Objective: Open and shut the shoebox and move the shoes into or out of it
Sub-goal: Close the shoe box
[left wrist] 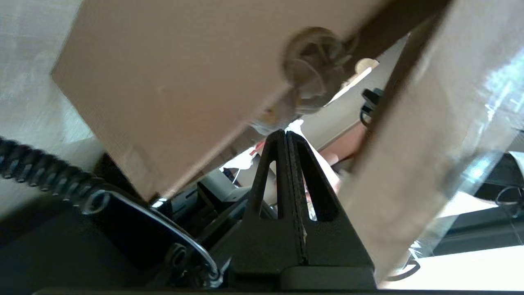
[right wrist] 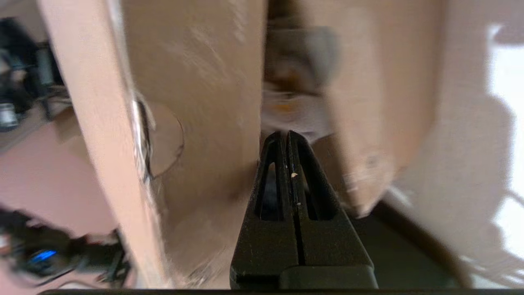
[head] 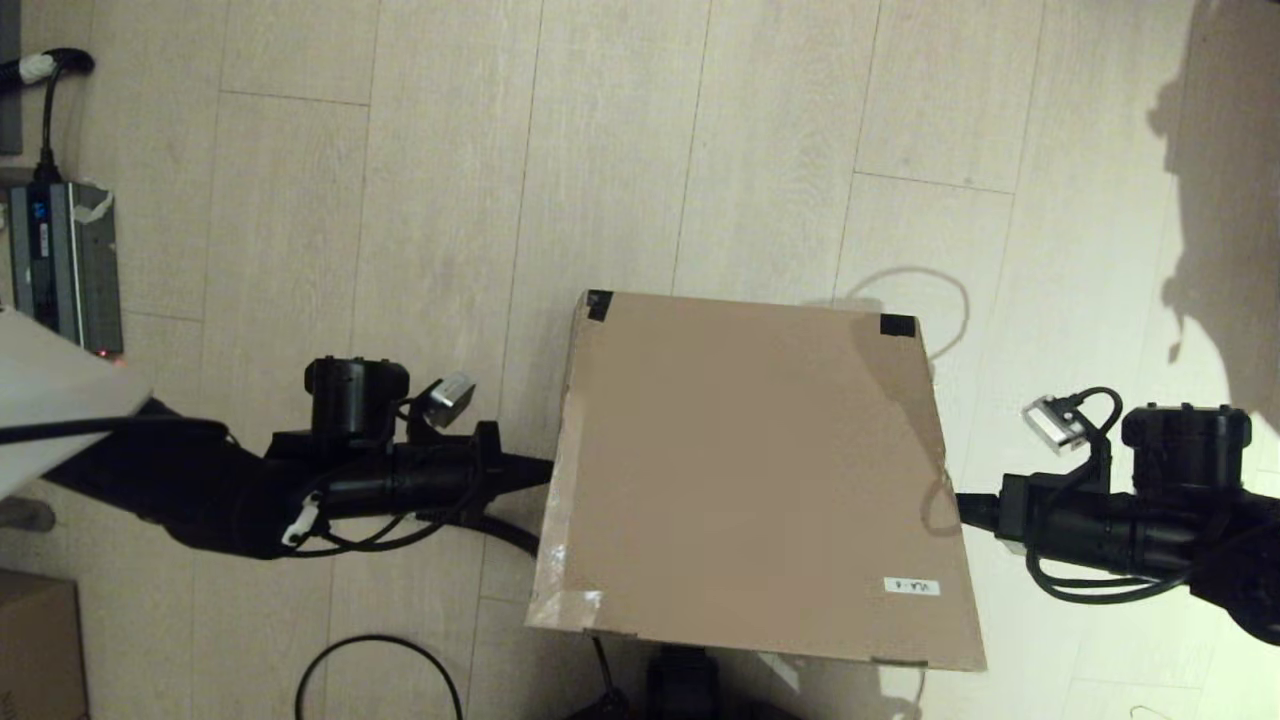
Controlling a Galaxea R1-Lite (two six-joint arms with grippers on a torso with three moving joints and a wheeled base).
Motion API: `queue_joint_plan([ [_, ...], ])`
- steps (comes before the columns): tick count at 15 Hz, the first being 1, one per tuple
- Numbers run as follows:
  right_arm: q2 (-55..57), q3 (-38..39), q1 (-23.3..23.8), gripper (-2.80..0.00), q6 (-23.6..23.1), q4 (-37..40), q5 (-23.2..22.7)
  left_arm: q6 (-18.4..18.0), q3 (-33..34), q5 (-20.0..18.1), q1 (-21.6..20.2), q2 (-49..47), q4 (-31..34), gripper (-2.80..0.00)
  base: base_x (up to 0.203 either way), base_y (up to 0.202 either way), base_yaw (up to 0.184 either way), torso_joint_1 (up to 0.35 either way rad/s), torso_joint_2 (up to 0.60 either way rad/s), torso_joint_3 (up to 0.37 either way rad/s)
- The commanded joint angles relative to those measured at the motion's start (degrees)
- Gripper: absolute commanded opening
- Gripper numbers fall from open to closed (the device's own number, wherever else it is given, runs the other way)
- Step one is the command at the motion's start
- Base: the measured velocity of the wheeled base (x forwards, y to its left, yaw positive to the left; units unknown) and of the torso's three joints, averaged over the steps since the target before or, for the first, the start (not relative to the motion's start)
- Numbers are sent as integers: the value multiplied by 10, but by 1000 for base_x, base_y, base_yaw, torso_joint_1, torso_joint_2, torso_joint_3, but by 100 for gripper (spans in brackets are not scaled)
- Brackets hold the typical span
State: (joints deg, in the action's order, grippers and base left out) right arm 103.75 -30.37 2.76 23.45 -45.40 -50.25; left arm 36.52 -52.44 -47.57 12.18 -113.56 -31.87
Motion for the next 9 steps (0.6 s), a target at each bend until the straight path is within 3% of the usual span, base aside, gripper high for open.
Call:
queue_joint_plan([
  [1, -57, -3, 1, -280, 4, 18, -7, 4, 3, -2, 1, 29, -1, -280, 0, 0, 0, 0, 0, 0],
  [6, -131, -17, 4, -280, 11, 79, -10, 58, 3, -3, 11, 115, 0, -280, 0, 0, 0, 0, 0, 0],
  [9, -167, -49, 5, -280, 51, 108, -8, 111, -8, -1, 37, 169, 1, -280, 0, 0, 0, 0, 0, 0],
])
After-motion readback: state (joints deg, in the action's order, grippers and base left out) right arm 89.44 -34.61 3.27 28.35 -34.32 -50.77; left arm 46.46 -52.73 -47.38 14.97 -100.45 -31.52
